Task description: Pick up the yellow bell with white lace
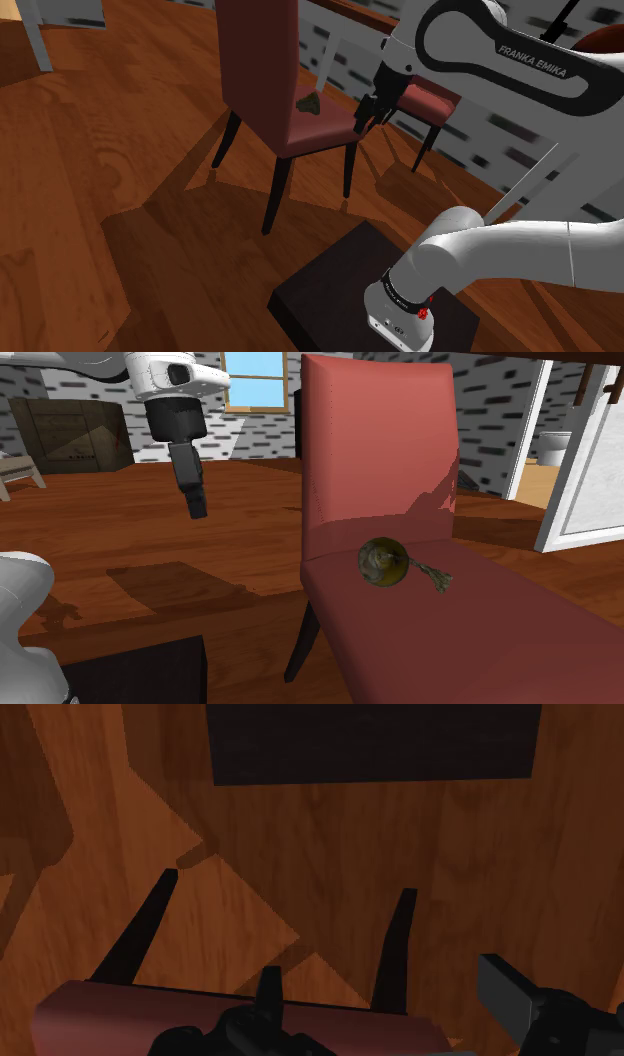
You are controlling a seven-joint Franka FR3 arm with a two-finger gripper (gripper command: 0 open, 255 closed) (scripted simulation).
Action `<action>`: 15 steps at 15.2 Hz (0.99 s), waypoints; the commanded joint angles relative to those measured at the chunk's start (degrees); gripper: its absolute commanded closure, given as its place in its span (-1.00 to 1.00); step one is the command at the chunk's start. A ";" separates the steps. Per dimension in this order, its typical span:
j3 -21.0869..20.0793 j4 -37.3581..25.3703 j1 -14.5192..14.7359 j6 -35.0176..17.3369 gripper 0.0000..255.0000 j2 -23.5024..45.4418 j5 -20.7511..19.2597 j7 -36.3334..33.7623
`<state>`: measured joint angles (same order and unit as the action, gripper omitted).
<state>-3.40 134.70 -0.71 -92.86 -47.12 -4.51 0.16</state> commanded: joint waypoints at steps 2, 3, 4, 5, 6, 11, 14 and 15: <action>1.16 -0.37 0.05 -1.58 -1.00 1.50 -0.35 1.63; 2.30 -0.84 0.13 -3.13 -1.00 3.06 -0.63 3.26; 3.43 -1.40 0.23 -4.63 -1.00 4.70 -0.84 4.89; 4.53 -2.06 0.36 -6.09 -1.00 6.40 -0.97 6.53; 5.62 -2.81 0.52 -7.50 -1.00 8.15 -1.03 8.17; 10.77 -8.00 1.73 -13.60 -1.00 17.64 -0.05 16.63; 13.63 -12.22 2.73 -16.35 -1.00 23.80 1.66 21.96; 14.52 -13.81 3.05 -17.09 -1.00 25.92 2.43 23.80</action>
<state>10.08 122.24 2.05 -109.00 -23.24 -2.75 21.85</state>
